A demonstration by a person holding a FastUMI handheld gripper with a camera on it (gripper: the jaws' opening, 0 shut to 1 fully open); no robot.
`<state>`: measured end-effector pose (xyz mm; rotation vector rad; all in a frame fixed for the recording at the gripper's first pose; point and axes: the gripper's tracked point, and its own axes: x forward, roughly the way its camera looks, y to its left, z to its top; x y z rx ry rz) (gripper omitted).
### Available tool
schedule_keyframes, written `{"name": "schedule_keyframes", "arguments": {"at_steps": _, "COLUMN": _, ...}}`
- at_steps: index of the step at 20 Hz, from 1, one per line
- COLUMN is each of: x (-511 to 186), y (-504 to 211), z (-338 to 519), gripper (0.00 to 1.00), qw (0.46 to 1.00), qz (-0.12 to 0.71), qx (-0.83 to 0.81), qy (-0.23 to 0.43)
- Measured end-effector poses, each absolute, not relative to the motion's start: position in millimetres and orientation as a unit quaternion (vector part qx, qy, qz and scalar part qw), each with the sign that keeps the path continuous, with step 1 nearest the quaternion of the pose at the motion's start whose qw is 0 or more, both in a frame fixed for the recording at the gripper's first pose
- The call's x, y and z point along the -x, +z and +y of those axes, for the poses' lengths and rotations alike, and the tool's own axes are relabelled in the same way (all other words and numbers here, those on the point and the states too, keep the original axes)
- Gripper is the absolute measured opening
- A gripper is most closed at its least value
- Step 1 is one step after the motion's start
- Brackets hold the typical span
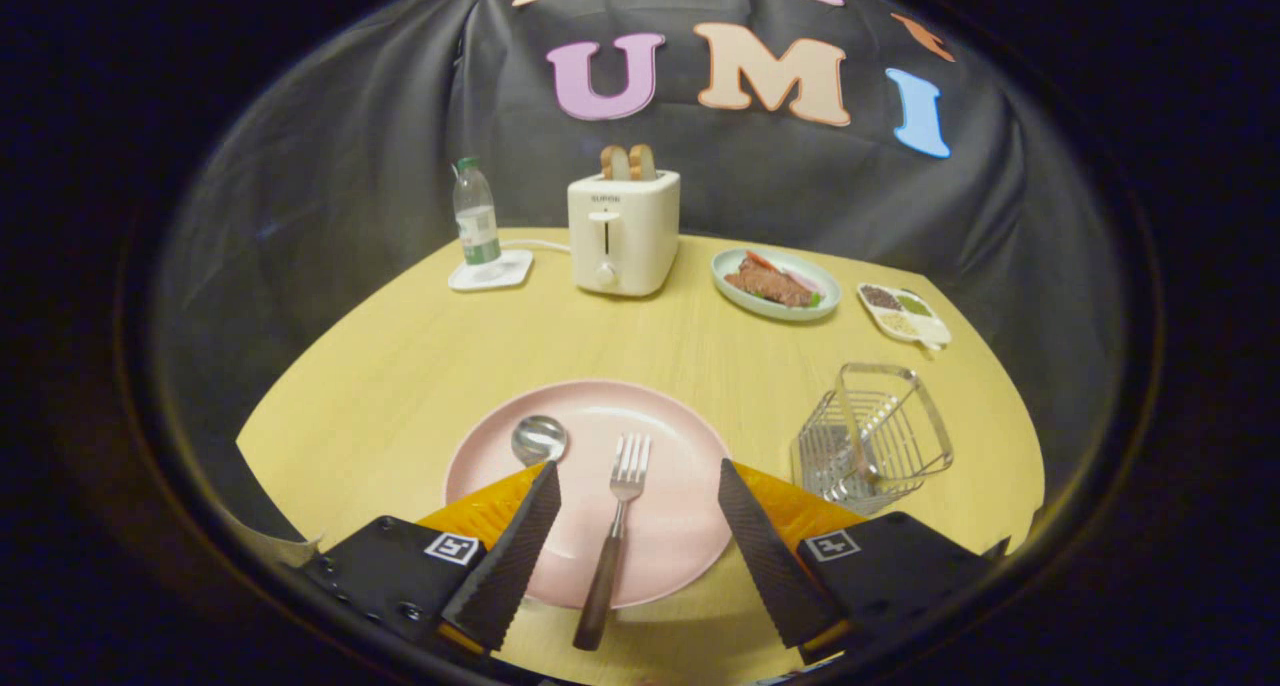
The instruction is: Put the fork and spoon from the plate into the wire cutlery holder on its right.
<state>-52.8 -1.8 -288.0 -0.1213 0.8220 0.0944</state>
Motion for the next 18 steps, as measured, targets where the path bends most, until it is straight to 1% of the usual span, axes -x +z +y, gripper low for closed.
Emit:
{"name": "schedule_keyframes", "arguments": {"at_steps": 2, "x": 61, "y": -304, "z": -3, "gripper": 1.00, "qw": 0.902, "qz": 0.422, "qx": 0.070, "qy": 0.047}}
{"name": "schedule_keyframes", "arguments": {"at_steps": 8, "x": 74, "y": -334, "z": 3, "gripper": 0.61, "qw": 0.878, "qz": 0.464, "qx": 0.099, "qy": 0.065}}
{"name": "schedule_keyframes", "arguments": {"at_steps": 15, "x": 73, "y": -339, "z": -2, "gripper": 0.15, "qw": 0.870, "qz": 0.477, "qx": 0.112, "qy": 0.053}}
{"name": "schedule_keyframes", "arguments": {"at_steps": 16, "x": 71, "y": -338, "z": -4, "gripper": 0.15, "qw": 0.870, "qz": 0.478, "qx": 0.109, "qy": 0.052}}
{"name": "schedule_keyframes", "arguments": {"at_steps": 17, "x": 75, "y": -339, "z": -1, "gripper": 0.08, "qw": 0.868, "qz": 0.483, "qx": 0.104, "qy": 0.057}}
{"name": "schedule_keyframes", "arguments": {"at_steps": 18, "x": 74, "y": -338, "z": -3, "gripper": 0.08, "qw": 0.867, "qz": 0.484, "qx": 0.105, "qy": 0.058}}
